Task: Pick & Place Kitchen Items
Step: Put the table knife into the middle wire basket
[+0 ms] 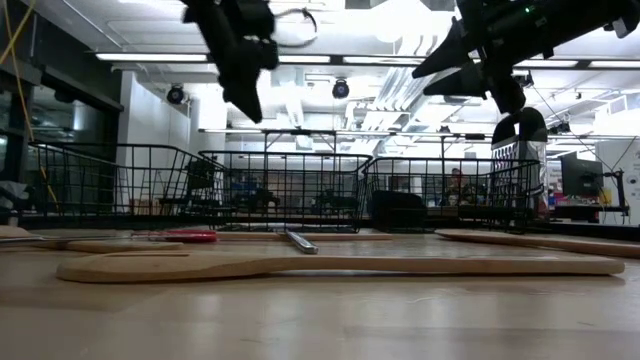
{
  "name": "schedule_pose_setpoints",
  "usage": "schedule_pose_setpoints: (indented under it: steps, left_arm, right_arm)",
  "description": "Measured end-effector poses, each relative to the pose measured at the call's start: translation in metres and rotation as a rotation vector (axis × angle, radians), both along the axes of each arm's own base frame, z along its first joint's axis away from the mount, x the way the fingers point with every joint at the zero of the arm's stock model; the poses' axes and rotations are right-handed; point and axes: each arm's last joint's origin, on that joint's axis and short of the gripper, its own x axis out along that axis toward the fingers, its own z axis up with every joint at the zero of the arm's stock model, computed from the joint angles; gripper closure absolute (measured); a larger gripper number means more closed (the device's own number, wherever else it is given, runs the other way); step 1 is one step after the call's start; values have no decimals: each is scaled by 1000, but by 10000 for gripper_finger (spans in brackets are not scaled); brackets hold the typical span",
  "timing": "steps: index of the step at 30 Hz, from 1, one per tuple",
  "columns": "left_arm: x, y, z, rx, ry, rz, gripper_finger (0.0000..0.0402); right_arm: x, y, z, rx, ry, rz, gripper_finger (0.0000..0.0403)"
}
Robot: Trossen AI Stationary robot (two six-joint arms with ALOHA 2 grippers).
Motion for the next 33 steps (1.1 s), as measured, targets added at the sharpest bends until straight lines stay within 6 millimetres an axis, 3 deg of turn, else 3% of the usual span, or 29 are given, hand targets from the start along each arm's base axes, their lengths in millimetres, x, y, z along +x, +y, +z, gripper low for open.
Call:
schedule_pose_setpoints:
  steps: [6, 13, 20, 25, 33]
  left_arm:
    - [-32, -41, -16, -10, -141, -91, 314]
    - [-53, -81, -40, 103, -131, -354, 314]
    - [-35, -102, -56, 159, -97, -478, 314]
    - [-18, -117, -68, 218, -71, -656, 305]
    - [15, -140, -98, 322, -33, -944, 206]
  right_arm:
    - [-4, 0, 6, -18, -8, 29, 251]
    - [-4, 0, 7, -28, 0, 59, 251]
    - [-4, 1, 7, -18, 0, 87, 251]
    - [-3, 2, 6, -2, 0, 136, 251]
    - [-3, 3, 6, -17, 14, 169, 251]
